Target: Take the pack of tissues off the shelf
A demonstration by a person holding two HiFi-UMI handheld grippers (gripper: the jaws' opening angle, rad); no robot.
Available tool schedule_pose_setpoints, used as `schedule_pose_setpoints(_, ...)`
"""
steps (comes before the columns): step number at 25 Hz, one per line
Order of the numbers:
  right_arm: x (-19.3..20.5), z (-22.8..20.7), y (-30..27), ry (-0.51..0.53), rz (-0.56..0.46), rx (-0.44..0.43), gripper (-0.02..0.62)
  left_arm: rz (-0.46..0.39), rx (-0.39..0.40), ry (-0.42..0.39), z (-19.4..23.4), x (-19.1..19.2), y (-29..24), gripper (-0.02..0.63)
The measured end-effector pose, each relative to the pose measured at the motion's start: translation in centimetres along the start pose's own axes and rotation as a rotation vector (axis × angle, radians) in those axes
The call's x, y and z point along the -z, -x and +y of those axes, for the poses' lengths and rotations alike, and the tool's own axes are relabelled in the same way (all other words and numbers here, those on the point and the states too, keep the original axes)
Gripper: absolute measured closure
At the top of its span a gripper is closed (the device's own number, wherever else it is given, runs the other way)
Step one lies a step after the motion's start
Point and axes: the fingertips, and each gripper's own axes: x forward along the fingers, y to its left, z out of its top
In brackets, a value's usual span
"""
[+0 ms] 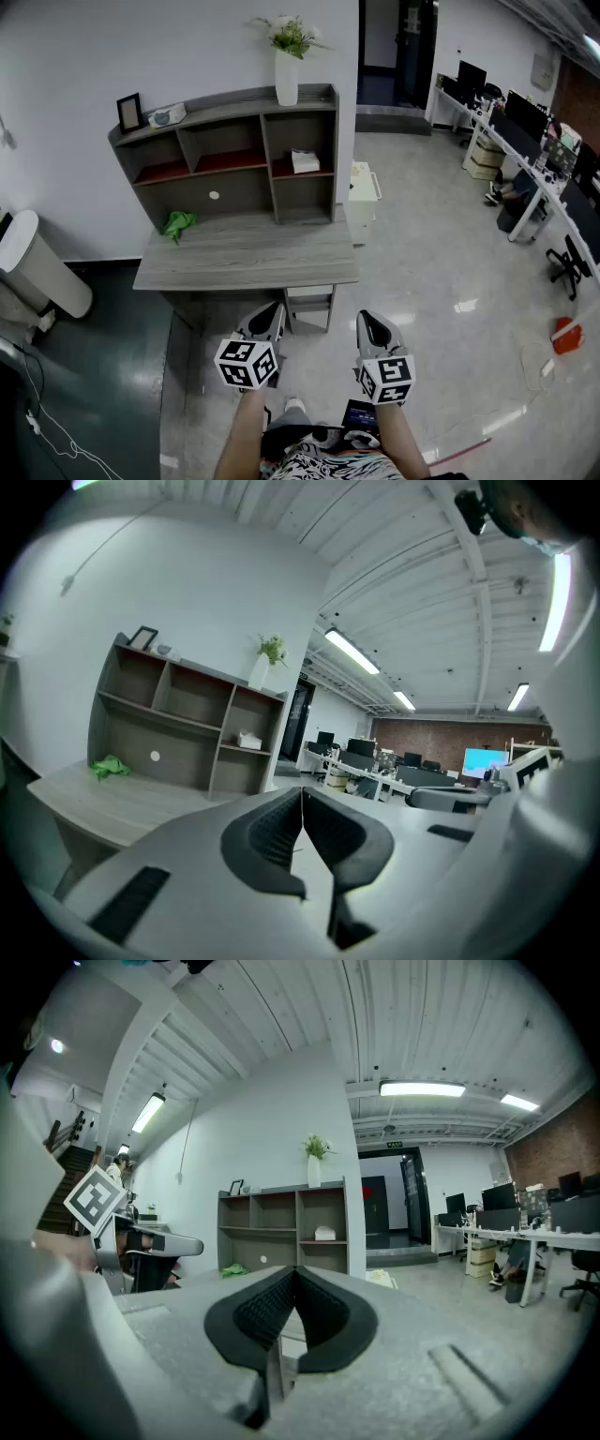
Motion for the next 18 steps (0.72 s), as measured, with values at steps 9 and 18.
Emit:
schedule_pose_setpoints(9, -0.8, 0.2, 0.4, 0.021, -0.023, -0.004, 0.591, 0.006, 0.035, 0.034, -0.6, -0.1, 0.2, 0.597)
schedule_pose_setpoints(18, -1.4, 0.4, 0.8, 0.012, -0.04, -0.022, 0.591, 0.026, 0.012, -0.001, -0.3, 0.3, 0.5, 0.597)
